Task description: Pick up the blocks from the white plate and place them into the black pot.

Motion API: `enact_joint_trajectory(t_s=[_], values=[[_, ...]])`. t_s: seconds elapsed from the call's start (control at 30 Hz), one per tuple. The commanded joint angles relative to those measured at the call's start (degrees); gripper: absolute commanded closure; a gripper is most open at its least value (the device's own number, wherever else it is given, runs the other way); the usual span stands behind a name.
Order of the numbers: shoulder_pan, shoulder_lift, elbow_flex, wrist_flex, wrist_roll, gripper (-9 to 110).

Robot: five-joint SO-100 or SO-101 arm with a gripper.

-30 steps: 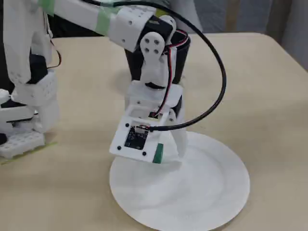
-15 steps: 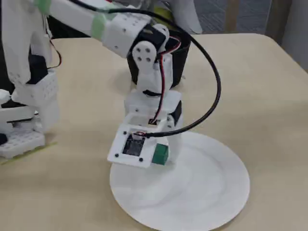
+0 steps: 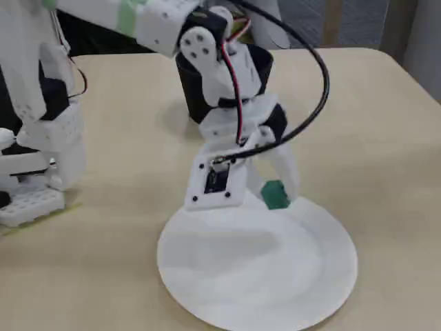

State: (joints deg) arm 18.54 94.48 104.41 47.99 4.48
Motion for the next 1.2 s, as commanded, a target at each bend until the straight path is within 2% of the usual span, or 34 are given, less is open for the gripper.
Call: enact_joint_trajectory(t_s=[0.0, 0.37, 0.6, 0.8, 0.97, 1.07, 1.17], values=[[-3.2, 7.8, -1.0, -3.3, 1.8, 104], [-24.7, 27.8, -0.5, -4.5, 4.4, 104], [-41.0, 33.6, 2.8, -5.2, 2.3, 104], [-54.0, 35.4, 10.8, -12.0, 3.7, 104], [-59.7, 35.4, 21.1, -21.0, 6.8, 104], [-60.0, 34.3, 27.7, -28.9, 7.4, 104], [-58.7, 32.4, 30.0, -31.9, 6.1, 104]])
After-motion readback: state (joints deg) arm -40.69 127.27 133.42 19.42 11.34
